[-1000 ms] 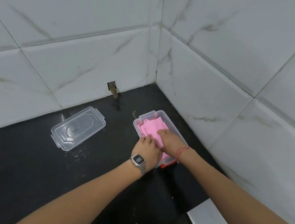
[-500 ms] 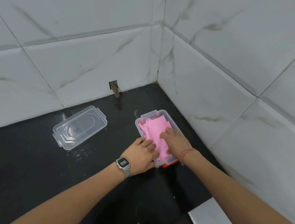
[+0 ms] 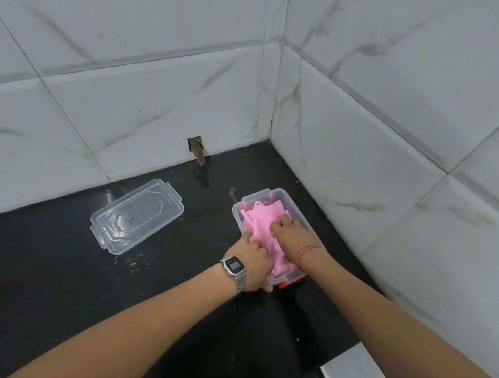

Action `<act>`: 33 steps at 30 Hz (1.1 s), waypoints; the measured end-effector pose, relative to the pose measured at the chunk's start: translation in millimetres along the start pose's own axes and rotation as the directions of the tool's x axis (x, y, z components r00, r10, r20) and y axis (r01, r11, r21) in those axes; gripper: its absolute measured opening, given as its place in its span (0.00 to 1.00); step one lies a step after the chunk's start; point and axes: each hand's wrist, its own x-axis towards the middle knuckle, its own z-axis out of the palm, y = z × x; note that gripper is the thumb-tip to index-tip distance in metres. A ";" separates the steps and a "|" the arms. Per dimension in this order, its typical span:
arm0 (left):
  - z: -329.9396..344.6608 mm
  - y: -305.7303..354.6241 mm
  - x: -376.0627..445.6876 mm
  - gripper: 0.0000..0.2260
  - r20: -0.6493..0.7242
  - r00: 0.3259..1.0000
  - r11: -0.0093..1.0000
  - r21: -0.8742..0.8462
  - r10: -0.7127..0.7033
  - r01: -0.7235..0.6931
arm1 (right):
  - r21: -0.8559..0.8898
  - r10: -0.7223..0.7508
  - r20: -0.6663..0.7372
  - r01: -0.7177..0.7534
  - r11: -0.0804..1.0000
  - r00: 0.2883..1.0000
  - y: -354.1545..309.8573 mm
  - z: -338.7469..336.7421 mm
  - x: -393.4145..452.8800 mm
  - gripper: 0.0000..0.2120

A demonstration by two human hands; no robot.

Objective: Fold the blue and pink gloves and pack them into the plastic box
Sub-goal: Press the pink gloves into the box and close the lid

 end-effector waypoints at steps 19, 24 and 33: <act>25.9 -20.8 2.0 0.20 -0.199 0.936 0.950 -0.180 -0.291 0.257 | 0.239 0.149 -0.023 -0.140 0.961 0.989 1.1 5.7 -37.6 0.31; 16.7 -20.0 13.5 0.19 -0.114 0.945 0.944 -0.156 -0.308 0.289 | 0.286 0.217 0.027 -0.215 0.934 0.976 -7.7 2.3 -30.9 0.33; 53.4 -44.6 -20.1 0.21 -0.465 0.730 0.787 -0.595 -0.502 0.162 | 0.363 0.180 0.032 -0.179 0.914 0.983 -4.7 0.6 -35.7 0.29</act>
